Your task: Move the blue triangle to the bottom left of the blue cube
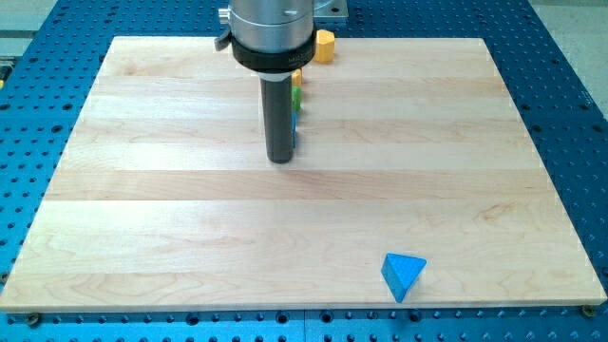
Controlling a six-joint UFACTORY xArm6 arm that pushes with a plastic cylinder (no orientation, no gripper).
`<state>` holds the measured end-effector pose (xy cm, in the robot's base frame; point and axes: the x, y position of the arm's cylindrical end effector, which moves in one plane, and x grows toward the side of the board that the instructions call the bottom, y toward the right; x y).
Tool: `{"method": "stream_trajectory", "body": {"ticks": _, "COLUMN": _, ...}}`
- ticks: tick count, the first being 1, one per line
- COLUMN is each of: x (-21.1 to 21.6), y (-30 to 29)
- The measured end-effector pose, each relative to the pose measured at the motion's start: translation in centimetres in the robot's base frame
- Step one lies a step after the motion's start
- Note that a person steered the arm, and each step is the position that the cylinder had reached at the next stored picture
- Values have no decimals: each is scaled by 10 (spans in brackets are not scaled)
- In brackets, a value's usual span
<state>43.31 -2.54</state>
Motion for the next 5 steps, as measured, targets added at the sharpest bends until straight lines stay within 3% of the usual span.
{"method": "stream_trajectory", "body": {"ticks": 1, "x": -15, "y": 0}}
{"method": "stream_trajectory", "body": {"ticks": 2, "x": 13, "y": 20}}
{"method": "stream_trajectory", "body": {"ticks": 3, "x": 22, "y": 103}}
{"method": "stream_trajectory", "body": {"ticks": 4, "x": 109, "y": 195}}
{"method": "stream_trajectory", "body": {"ticks": 5, "x": 183, "y": 202}}
